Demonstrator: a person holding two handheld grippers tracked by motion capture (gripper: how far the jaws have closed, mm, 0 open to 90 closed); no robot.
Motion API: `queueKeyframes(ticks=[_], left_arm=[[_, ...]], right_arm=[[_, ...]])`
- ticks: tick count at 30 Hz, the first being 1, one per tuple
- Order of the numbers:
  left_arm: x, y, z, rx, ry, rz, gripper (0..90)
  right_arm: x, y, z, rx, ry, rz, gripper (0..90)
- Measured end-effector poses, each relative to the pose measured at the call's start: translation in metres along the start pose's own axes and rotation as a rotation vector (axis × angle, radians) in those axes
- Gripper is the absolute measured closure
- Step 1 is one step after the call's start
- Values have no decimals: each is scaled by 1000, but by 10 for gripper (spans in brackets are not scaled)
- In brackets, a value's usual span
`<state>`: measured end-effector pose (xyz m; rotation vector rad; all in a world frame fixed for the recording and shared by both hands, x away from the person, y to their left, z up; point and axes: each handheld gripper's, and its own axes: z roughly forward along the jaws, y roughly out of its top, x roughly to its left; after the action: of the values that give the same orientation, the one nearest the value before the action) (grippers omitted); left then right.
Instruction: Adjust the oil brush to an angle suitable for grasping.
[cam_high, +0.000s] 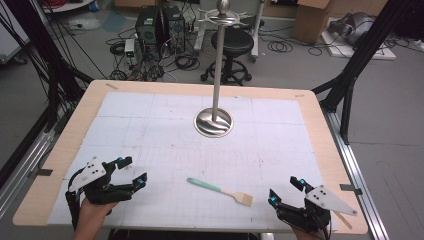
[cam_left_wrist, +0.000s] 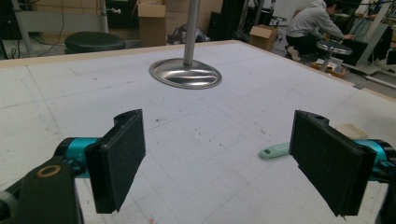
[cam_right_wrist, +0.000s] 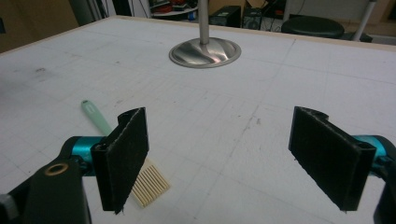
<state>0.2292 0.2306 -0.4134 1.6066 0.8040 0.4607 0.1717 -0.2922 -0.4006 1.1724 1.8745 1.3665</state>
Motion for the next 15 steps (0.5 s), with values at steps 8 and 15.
queueKeyframes(ticks=[8,15], left_arm=[[5,-5,-8,-17,4,-36,193],[7,-5,-13,-30,21,-55,194]], right_arm=[[2,0,5,24,5,-12,168],[3,0,8,45,23,-18,169]])
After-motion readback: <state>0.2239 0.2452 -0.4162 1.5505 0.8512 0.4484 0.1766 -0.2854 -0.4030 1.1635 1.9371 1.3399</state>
